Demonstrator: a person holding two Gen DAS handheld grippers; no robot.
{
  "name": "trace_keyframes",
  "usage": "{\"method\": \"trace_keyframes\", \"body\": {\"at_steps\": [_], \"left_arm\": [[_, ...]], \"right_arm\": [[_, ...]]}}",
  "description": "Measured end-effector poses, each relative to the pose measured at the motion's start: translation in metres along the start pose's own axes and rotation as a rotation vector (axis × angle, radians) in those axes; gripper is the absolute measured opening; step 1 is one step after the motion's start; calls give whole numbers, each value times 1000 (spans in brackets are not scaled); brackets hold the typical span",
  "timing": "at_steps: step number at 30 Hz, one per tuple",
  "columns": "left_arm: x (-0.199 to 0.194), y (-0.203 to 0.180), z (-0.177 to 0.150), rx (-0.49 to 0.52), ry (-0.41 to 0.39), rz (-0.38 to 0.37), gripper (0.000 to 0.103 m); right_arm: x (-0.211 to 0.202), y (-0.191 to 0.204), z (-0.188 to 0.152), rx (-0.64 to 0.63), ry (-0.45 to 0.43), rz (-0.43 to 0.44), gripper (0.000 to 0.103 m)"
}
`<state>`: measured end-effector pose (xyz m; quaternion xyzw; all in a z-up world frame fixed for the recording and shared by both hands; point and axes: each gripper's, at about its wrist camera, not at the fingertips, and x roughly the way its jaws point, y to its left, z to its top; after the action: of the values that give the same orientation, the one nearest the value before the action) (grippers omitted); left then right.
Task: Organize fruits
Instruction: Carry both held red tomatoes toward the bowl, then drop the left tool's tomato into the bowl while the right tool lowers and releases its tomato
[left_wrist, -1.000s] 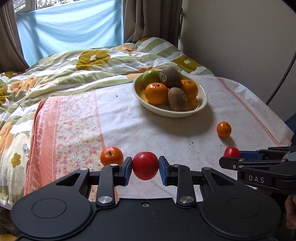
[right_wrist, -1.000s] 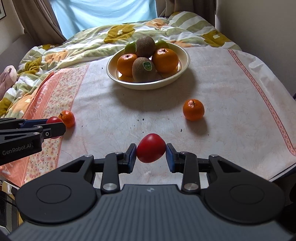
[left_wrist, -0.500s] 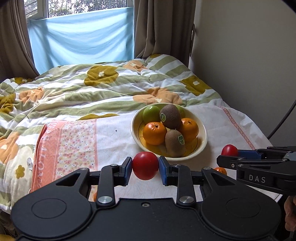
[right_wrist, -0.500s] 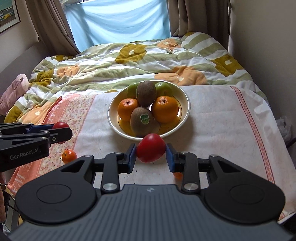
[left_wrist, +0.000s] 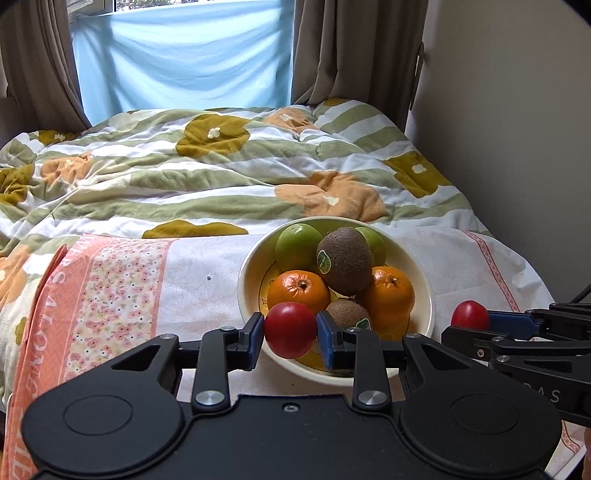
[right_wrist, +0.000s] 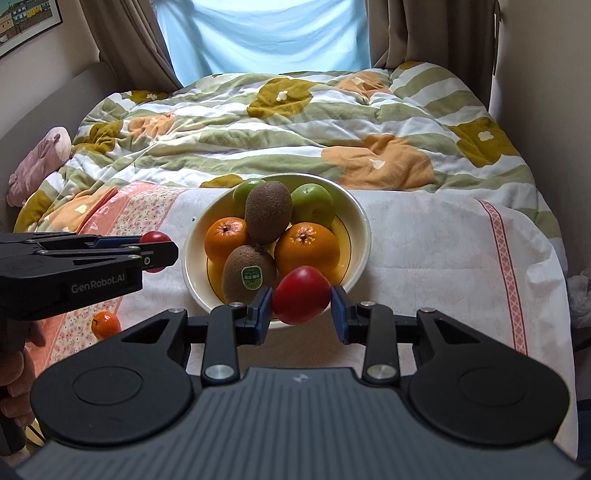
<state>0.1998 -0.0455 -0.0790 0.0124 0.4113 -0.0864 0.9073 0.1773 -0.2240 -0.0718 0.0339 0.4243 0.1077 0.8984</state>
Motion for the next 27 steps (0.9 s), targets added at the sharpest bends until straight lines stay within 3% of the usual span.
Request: {"method": "trace_keyframes", "body": {"at_steps": [10,13,14,15,27], "left_arm": [[39,-9,1,-38,70,32,35],[36,-11,1,-42,59,48,71],[32,-11,1,-45,42,54,88],[27,-10,2,-48,23,58,95],[-21,1,0,-96,-15,106,97]], "right_arm": [[27,-14,7,-43,49,59,49],[30,-17,6,-42,56,67,49],[30,-18,6,-42,57,68,49],[30,-19,6,-43,57,70,49],[28,-10,14,-63,60,87,49]]}}
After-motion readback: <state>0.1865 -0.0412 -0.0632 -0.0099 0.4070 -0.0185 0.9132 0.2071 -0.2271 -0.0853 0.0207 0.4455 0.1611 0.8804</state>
